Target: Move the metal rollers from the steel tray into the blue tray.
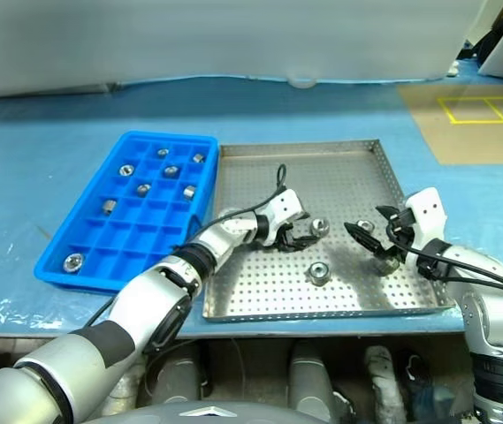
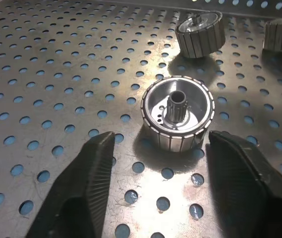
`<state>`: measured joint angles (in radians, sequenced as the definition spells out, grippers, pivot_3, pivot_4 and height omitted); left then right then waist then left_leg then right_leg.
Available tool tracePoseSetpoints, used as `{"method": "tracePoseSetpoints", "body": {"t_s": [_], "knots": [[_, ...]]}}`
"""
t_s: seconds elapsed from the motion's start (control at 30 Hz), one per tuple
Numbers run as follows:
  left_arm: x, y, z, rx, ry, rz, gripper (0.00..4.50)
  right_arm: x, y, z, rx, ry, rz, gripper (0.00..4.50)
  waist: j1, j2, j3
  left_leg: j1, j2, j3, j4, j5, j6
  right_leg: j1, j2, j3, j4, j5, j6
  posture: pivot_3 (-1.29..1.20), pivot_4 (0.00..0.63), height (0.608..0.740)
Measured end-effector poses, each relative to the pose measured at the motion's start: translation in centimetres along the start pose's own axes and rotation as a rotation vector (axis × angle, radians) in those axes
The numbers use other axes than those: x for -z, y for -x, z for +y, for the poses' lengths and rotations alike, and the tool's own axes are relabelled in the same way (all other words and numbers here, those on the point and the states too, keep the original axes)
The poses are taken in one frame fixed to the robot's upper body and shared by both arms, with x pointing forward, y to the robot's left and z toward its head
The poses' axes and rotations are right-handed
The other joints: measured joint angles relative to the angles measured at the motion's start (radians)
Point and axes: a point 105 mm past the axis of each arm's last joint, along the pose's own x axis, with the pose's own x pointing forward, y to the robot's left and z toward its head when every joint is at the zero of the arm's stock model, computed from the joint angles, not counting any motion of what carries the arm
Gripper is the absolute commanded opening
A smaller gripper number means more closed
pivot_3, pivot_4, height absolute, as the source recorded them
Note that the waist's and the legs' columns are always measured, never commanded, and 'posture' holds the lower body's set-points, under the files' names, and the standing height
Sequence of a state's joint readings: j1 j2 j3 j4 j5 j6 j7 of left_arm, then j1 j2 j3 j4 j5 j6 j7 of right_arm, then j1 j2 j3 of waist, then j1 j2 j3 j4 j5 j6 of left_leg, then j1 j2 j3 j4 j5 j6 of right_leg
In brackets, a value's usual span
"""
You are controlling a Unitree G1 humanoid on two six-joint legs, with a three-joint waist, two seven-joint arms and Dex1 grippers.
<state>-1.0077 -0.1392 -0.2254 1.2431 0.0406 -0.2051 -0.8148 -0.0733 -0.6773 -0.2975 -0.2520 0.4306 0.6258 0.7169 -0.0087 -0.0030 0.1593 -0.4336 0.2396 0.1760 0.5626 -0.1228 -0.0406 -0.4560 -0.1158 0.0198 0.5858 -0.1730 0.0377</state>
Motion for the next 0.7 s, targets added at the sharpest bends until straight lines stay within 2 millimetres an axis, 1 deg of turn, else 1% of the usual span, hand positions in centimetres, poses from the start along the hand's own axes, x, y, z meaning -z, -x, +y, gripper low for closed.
{"method": "tracePoseSetpoints", "body": {"t_s": [0.1,0.23,0.4,0.5,0.63,0.67,0.7], "knots": [[-0.1,0.2,-0.1,0.026,0.064,-0.026,1.41,0.1,-0.3,0.2,-0.008,0.009,0.002,4.50,-0.002,0.000,0.000,0.000,0.000,0.000,0.000,0.000,0.000,0.000,0.000,0.000,0.000,0.000,0.000,-0.40,0.150,0.740],[-0.3,0.3,-0.5,0.069,0.077,-0.036,0.02,0.0,-0.9,0.7,-0.031,0.024,0.005,4.50,-0.002,0.000,0.000,0.000,0.000,0.000,0.000,0.000,0.000,0.000,0.000,0.000,0.000,0.001,-0.001,-0.38,0.150,0.740],[-0.9,0.3,-0.7,0.095,0.060,-0.054,0.02,0.3,-1.3,1.0,-0.043,0.025,0.014,4.50,-0.001,0.000,0.000,-0.001,0.000,0.000,0.000,0.000,0.001,0.000,0.000,0.000,-0.001,0.003,-0.005,-0.38,0.150,0.740],[-1.8,0.4,-0.6,0.102,0.050,-0.092,0.61,0.3,-1.4,0.8,-0.038,0.024,0.013,4.50,-0.002,0.000,0.000,-0.002,0.000,0.000,0.000,-0.001,0.001,-0.001,-0.001,0.000,-0.002,0.003,-0.006,-0.37,0.150,0.740],[-3.4,0.8,-0.7,0.131,0.035,-0.161,1.93,0.2,-1.6,0.8,-0.043,0.029,0.008,4.50,-0.001,0.000,0.000,-0.002,0.000,0.000,0.000,-0.001,0.002,-0.001,-0.001,-0.001,-0.002,0.004,-0.006,-0.35,0.150,0.740],[-3.7,0.9,-0.6,0.124,0.031,-0.168,2.31,0.2,-1.7,0.9,-0.046,0.032,0.005,4.50,-0.001,0.000,0.000,-0.002,0.000,0.001,0.000,-0.001,0.002,-0.001,-0.001,-0.001,-0.002,0.004,-0.006,-0.35,0.150,0.740],[-4.2,1.0,-0.4,0.117,0.021,-0.177,2.59,0.2,-1.8,0.8,-0.046,0.031,0.006,4.50,-0.001,0.000,0.000,-0.002,0.000,0.001,0.000,-0.001,0.002,-0.001,-0.001,-0.001,-0.002,0.004,-0.006,-0.35,0.150,0.740]]}}
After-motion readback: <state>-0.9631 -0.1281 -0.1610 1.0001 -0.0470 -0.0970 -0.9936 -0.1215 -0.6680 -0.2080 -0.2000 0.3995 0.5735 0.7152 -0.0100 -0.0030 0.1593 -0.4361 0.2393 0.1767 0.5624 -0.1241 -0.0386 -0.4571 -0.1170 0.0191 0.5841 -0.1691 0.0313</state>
